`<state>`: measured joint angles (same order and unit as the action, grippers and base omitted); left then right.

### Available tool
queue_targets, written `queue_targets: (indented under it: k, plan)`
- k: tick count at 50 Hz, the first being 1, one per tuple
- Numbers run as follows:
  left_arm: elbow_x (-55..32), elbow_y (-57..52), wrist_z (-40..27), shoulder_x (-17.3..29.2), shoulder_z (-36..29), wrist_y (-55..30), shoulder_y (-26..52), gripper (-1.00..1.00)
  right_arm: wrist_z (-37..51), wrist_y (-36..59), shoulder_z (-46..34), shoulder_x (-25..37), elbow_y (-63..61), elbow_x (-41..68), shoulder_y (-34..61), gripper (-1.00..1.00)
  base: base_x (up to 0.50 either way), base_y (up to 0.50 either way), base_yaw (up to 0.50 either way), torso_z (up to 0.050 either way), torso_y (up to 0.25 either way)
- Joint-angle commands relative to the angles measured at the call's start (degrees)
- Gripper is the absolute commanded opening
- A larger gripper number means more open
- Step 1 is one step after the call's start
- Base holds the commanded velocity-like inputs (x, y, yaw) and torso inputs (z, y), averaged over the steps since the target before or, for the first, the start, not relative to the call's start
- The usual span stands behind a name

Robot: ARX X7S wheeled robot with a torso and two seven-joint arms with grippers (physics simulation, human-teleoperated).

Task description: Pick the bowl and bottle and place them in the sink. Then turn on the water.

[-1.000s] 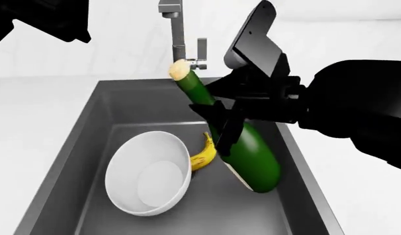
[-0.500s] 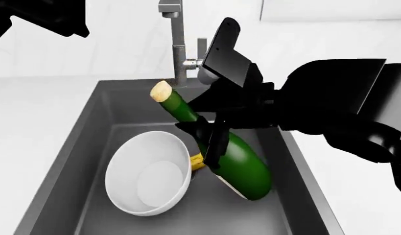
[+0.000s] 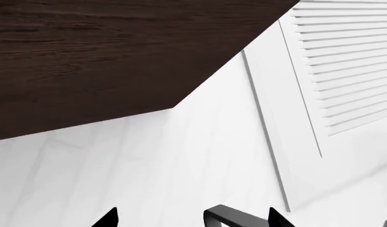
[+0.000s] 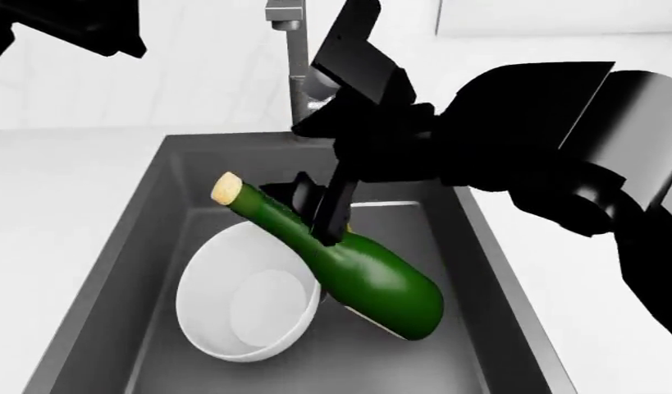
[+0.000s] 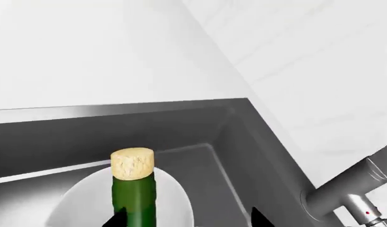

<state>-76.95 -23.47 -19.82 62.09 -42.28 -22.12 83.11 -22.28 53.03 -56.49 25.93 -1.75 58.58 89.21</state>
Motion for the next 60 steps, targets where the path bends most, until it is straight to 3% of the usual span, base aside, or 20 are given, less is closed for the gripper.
queue_targets:
  k: [1,18,43,49,58,60]
  plan:
    - [-0.79,-0.6,-1.1,0.32,0.64,0.55,-0.47,1.0,3.84,-3.69,3.44,-1.74,5.89,-2.49,1.3,1.0,0.0,0.0,0.0,0.0,0.0]
    - [-0.68,-1.39,-1.63,0.46,1.06,1.04,-0.96,1.0,6.34,-5.09,4.31,-1.38,9.3,-4.43,1.43,1.0,0.0,0.0,0.0,0.0,0.0]
    - [-0.41,-3.53,-4.16,2.64,2.66,3.26,-2.75,1.0,9.25,-18.04,4.0,-11.97,35.58,-14.76,1.22,1.0,0.0,0.0,0.0,0.0,0.0]
    - [-0.44,-4.73,-4.91,3.54,3.06,3.58,-3.12,1.0,8.96,-22.74,4.05,-15.44,44.93,-17.15,1.82,1.0,0.0,0.0,0.0,0.0,0.0]
    - [-0.36,-5.55,-8.12,4.05,3.64,3.17,-2.77,1.0,5.35,-37.86,6.5,-25.73,74.22,-19.85,6.84,1.0,0.0,0.0,0.0,0.0,0.0]
    - [-0.84,-5.68,-9.1,4.22,3.93,3.21,-2.71,1.0,6.48,-39.87,5.38,-25.91,75.75,-17.75,6.71,1.0,0.0,0.0,0.0,0.0,0.0]
